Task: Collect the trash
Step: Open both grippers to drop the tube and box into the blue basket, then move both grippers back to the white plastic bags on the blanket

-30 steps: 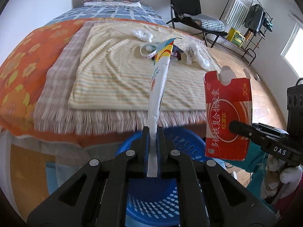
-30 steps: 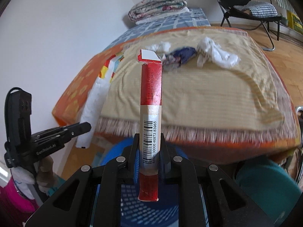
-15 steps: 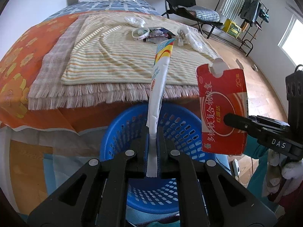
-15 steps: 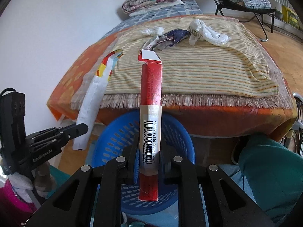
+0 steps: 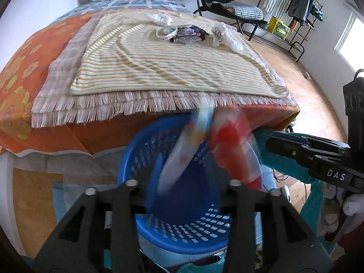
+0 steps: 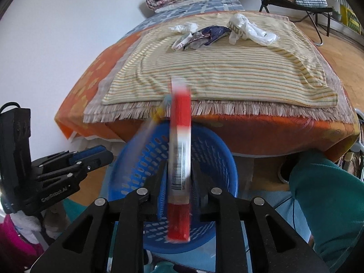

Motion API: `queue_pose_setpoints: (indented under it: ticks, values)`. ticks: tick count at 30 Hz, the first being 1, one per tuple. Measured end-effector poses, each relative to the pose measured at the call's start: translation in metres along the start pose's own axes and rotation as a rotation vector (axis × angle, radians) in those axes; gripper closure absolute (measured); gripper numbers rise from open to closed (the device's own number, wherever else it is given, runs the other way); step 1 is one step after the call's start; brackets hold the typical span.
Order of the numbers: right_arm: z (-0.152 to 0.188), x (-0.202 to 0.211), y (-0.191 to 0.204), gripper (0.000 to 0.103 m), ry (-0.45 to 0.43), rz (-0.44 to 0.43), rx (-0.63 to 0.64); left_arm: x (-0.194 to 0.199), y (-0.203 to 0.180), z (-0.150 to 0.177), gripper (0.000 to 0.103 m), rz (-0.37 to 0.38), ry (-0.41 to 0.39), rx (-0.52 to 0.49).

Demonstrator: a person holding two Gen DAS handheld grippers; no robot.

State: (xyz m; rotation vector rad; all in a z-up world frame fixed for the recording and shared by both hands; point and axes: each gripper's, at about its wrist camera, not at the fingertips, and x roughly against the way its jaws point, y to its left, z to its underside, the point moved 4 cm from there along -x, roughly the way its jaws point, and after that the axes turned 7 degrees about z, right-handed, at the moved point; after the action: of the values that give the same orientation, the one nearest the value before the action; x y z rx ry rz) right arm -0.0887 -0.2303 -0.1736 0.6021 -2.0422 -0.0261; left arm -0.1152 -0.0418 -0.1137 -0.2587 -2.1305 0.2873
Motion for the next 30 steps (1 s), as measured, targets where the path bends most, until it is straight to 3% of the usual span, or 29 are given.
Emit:
queue_pose_setpoints:
  ticks: [6, 12, 16, 21, 22, 24, 27, 30]
  values:
    - [0.000, 0.001, -0.001, 0.060, -0.007, 0.014, -0.010, 0.001, 0.001, -0.001, 0.062, -0.006, -0.001, -0.001]
    - [-0.001, 0.006, -0.006, 0.057, -0.011, 0.031, -0.027, 0.004, -0.001, -0.005, 0.062, -0.011, -0.012, -0.008]
    - [-0.004, 0.012, -0.009, 0.047, -0.026, 0.040, -0.034, 0.006, -0.001, -0.013, 0.062, -0.007, -0.016, 0.004]
    - [-0.012, 0.023, -0.017, 0.047, -0.050, 0.053, -0.053, 0.018, -0.009, -0.043, 0.061, 0.018, -0.068, 0.003]
    - [-0.015, 0.026, -0.019, 0.046, -0.058, 0.055, -0.055, 0.020, -0.010, -0.050, 0.058, 0.017, -0.079, -0.003]
    - [-0.024, 0.032, -0.026, 0.043, -0.083, 0.062, -0.059, 0.019, -0.009, -0.065, 0.040, 0.014, -0.095, -0.011]
    - [-0.038, 0.038, -0.040, 0.029, -0.121, 0.079, -0.076, 0.011, -0.002, -0.084, 0.040, 0.011, -0.085, 0.001]
    - [-0.052, 0.036, -0.055, 0.029, -0.137, 0.084, -0.101, -0.001, 0.007, -0.102, 0.040, -0.010, -0.065, -0.001]
